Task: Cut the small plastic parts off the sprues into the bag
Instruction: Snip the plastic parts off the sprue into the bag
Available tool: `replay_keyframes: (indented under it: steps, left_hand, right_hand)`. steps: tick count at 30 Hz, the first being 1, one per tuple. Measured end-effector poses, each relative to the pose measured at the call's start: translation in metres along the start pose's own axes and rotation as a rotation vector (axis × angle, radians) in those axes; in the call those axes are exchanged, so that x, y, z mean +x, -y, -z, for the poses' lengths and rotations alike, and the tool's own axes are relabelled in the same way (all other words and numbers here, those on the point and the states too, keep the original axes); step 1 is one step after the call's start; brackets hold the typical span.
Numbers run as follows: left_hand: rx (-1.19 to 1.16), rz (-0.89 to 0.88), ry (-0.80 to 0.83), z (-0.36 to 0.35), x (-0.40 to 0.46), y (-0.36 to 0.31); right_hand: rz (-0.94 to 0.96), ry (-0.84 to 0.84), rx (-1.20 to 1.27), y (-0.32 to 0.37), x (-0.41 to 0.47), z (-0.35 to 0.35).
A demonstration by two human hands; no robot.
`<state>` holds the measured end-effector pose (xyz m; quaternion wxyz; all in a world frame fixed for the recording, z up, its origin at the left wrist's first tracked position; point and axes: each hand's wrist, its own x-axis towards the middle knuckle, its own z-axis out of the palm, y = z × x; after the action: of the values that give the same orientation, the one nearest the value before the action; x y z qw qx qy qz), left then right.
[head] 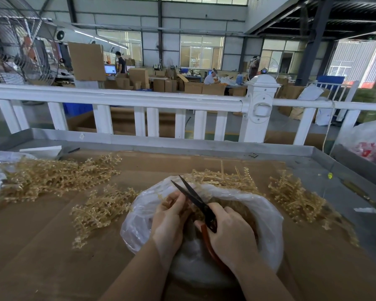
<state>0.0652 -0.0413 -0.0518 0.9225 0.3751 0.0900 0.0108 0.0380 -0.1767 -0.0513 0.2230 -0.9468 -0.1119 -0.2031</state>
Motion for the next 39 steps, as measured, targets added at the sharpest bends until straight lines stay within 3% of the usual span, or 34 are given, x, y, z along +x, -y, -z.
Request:
replay_keyframes:
  steps: [4, 17, 26, 39]
  left_hand:
    - [-0.005, 0.015, 0.053, 0.0, 0.001, 0.002]
    - [-0.065, -0.106, -0.033, -0.001, 0.002, 0.006]
    - [-0.172, -0.087, -0.026, -0.001, -0.001, 0.002]
    - [-0.092, -0.078, -0.128, -0.007, -0.007, -0.003]
  right_hand:
    - [-0.015, -0.024, 0.009, -0.002, -0.001, -0.002]
    - [-0.016, -0.119, 0.069, -0.003, -0.005, 0.002]
    - [0.003, -0.076, 0.07, -0.005, -0.007, 0.003]
    - [0.015, 0.022, 0.071, -0.014, -0.007, 0.003]
